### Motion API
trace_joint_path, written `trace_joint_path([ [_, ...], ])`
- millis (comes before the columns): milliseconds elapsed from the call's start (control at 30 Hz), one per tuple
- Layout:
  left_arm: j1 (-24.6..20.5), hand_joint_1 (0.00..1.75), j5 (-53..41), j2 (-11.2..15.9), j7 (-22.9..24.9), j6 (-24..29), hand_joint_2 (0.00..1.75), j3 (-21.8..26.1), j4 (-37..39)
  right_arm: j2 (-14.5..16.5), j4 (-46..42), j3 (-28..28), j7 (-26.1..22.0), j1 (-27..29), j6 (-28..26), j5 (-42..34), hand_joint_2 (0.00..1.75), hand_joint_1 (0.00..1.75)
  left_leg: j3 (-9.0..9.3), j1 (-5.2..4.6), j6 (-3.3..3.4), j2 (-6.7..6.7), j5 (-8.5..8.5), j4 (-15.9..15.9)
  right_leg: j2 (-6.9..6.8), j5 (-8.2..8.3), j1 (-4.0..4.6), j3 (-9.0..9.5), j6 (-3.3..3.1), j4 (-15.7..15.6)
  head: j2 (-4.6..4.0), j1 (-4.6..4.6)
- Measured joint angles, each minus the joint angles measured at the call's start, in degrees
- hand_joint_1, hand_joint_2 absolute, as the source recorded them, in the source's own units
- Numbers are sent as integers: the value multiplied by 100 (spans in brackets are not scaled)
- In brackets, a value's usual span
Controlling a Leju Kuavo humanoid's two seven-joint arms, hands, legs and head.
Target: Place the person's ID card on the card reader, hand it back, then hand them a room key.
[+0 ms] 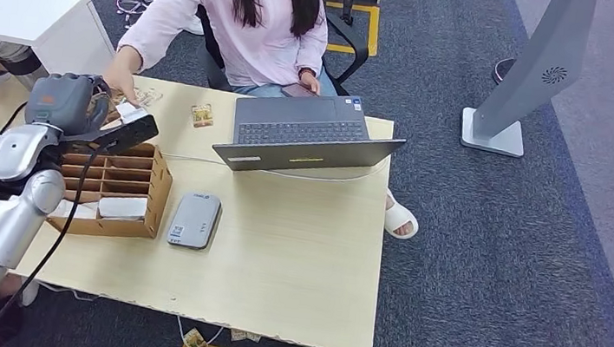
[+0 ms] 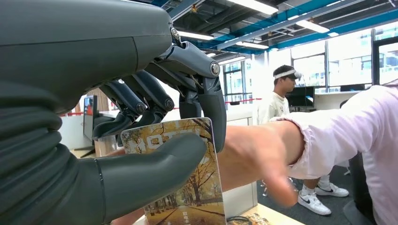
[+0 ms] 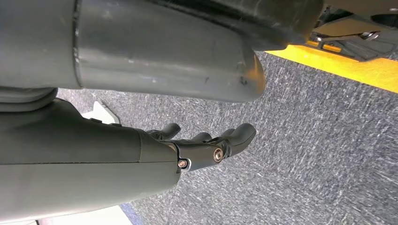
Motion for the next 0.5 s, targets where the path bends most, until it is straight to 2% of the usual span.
trace_joint_path([
  [167, -392, 175, -61, -76, -1, 50, 175, -96, 656, 5, 0, 3, 5, -12, 39, 41, 0, 0, 0, 0, 0, 2, 0, 0, 2, 0, 0, -1, 0, 0, 0, -1],
  [367, -612, 174, -85, -114, -4, 76, 175, -160, 1099, 5, 0, 7, 37, -12, 54, 53, 0, 0, -1, 0, 0, 4, -1, 0, 4, 0, 0, -2, 0, 0, 0, -1],
  [500, -681, 0, -73, -119, -18, 108, 175, -162, 1258, 5, 0, 11, 49, -12, 66, 71, 0, 0, -1, 0, 0, 4, 0, 0, 4, 0, 0, -2, 0, 0, 0, -1],
])
